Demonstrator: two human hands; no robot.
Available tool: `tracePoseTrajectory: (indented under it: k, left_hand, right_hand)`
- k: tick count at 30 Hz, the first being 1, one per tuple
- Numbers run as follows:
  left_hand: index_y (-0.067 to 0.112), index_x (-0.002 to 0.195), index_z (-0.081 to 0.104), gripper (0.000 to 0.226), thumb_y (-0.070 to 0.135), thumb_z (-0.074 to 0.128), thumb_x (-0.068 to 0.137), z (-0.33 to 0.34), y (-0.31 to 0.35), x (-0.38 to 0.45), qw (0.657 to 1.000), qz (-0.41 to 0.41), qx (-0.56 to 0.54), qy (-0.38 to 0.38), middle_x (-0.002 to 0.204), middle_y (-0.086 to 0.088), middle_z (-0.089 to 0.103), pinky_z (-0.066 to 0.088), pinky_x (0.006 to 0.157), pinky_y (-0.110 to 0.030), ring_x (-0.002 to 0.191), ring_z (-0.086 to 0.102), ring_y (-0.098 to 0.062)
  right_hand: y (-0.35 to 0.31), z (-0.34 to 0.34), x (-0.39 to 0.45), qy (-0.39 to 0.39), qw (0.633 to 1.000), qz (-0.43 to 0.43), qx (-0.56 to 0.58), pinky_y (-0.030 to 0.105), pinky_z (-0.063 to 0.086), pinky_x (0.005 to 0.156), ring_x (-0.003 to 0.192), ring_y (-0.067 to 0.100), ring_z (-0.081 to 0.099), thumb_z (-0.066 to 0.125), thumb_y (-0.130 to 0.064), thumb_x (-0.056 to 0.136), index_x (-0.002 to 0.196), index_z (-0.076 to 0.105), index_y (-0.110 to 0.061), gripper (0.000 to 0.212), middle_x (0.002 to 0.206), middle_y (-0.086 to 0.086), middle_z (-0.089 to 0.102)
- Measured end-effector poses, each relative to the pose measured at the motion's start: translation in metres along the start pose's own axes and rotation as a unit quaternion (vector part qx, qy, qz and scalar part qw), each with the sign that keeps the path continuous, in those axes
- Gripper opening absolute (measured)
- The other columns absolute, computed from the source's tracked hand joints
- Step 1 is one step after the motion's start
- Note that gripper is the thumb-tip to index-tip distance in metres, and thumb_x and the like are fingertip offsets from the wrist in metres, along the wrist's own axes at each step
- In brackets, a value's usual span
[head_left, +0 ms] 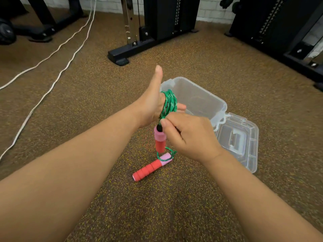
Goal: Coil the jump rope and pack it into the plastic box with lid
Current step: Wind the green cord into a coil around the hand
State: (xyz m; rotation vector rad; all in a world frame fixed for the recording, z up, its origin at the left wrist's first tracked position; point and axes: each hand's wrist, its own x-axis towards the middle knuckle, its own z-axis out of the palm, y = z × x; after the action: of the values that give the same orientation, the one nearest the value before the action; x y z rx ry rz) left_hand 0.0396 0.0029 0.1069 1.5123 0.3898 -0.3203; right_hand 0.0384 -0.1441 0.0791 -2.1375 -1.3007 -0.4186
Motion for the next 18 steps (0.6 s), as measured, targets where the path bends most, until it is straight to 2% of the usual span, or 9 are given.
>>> tracePoseTrajectory:
  k: [2, 3, 4, 6, 7, 11, 13, 15, 18]
  left_hand:
    - [0.015, 0.082, 0.056, 0.103, 0.101, 0.009, 0.050, -0.003, -0.003, -0.001, 0.993, 0.015, 0.116, -0.018, 0.080, -0.013, 0.057, 0.035, 0.074, -0.041, 0.070, 0.049, -0.025]
    - [0.012, 0.064, 0.051, 0.098, 0.098, 0.005, 0.056, -0.005, -0.004, -0.003, 0.987, 0.021, 0.160, -0.020, 0.061, -0.011, 0.050, 0.034, 0.069, -0.037, 0.057, 0.046, -0.020]
    - [0.012, 0.054, 0.053, 0.097, 0.093, 0.000, 0.063, -0.006, -0.004, -0.004, 0.982, 0.021, 0.184, -0.020, 0.055, -0.009, 0.053, 0.037, 0.068, -0.034, 0.052, 0.050, -0.019]
    - [0.003, 0.070, 0.064, 0.111, 0.090, -0.004, 0.065, -0.004, -0.005, -0.006, 0.979, 0.014, 0.198, -0.051, 0.067, -0.014, 0.064, 0.047, 0.079, -0.038, 0.064, 0.061, -0.025]
    - [0.001, 0.076, 0.064, 0.113, 0.088, -0.006, 0.067, -0.004, -0.006, -0.006, 0.977, 0.016, 0.203, -0.071, 0.071, -0.017, 0.065, 0.049, 0.078, -0.038, 0.067, 0.061, -0.028]
    - [-0.003, 0.095, 0.066, 0.113, 0.076, -0.013, 0.078, 0.003, -0.001, -0.010, 0.970, 0.029, 0.212, -0.118, 0.058, -0.015, 0.055, 0.048, 0.061, -0.027, 0.053, 0.051, -0.026]
    - [-0.006, 0.102, 0.066, 0.113, 0.075, -0.010, 0.080, 0.006, 0.003, -0.010, 0.969, 0.023, 0.199, -0.147, 0.052, -0.012, 0.048, 0.046, 0.055, -0.024, 0.047, 0.046, -0.024]
    - [-0.005, 0.102, 0.067, 0.105, 0.074, 0.000, 0.084, 0.009, 0.004, -0.011, 0.967, 0.006, 0.191, -0.169, 0.045, -0.006, 0.045, 0.044, 0.054, -0.025, 0.042, 0.043, -0.019]
    - [-0.001, 0.098, 0.065, 0.071, 0.058, 0.026, 0.093, 0.012, 0.001, -0.017, 0.964, 0.005, 0.169, -0.205, 0.041, 0.001, 0.045, 0.043, 0.055, -0.027, 0.039, 0.043, -0.013]
  right_hand:
    - [0.005, -0.006, 0.004, -0.005, 1.000, 0.007, -0.011, 0.035, 0.044, 0.049, 0.064, 0.025, 0.061, 0.032, -0.041, 0.094, 0.071, 0.055, -0.016, 0.041, 0.063, -0.004, 0.058]
    - [0.008, -0.008, 0.005, -0.008, 1.000, 0.016, -0.015, 0.037, 0.046, 0.051, 0.066, 0.025, 0.062, 0.029, -0.044, 0.094, 0.073, 0.056, -0.016, 0.043, 0.066, -0.003, 0.061]
    - [0.011, -0.010, 0.005, -0.008, 0.999, 0.031, -0.014, 0.039, 0.047, 0.054, 0.068, 0.024, 0.063, 0.027, -0.047, 0.094, 0.075, 0.057, -0.017, 0.046, 0.067, -0.003, 0.063]
    - [0.019, -0.013, 0.007, 0.001, 0.997, 0.071, 0.001, 0.039, 0.047, 0.060, 0.069, 0.021, 0.061, 0.025, -0.051, 0.093, 0.076, 0.057, -0.018, 0.049, 0.068, -0.006, 0.062]
    - [0.024, -0.014, 0.007, 0.008, 0.996, 0.087, 0.009, 0.038, 0.046, 0.060, 0.069, 0.020, 0.060, 0.025, -0.052, 0.092, 0.077, 0.057, -0.018, 0.049, 0.066, -0.007, 0.060]
    - [0.038, -0.018, 0.008, 0.032, 0.988, 0.145, 0.039, 0.032, 0.032, 0.052, 0.052, 0.003, 0.045, 0.033, -0.048, 0.095, 0.077, 0.059, -0.015, 0.045, 0.052, -0.013, 0.045]
    - [0.043, -0.019, 0.008, 0.034, 0.979, 0.183, 0.082, 0.027, 0.030, 0.050, 0.049, 0.000, 0.044, 0.038, -0.045, 0.096, 0.070, 0.056, -0.017, 0.042, 0.050, -0.014, 0.042]
    - [0.049, -0.017, 0.007, 0.027, 0.963, 0.228, 0.143, 0.024, 0.029, 0.050, 0.047, 0.002, 0.041, 0.039, -0.044, 0.098, 0.060, 0.046, -0.021, 0.044, 0.050, -0.011, 0.040]
    - [0.056, -0.010, 0.003, 0.037, 0.924, 0.297, 0.237, 0.027, 0.026, 0.050, 0.044, 0.003, 0.030, 0.041, -0.045, 0.096, 0.055, 0.036, -0.021, 0.048, 0.050, -0.011, 0.033]
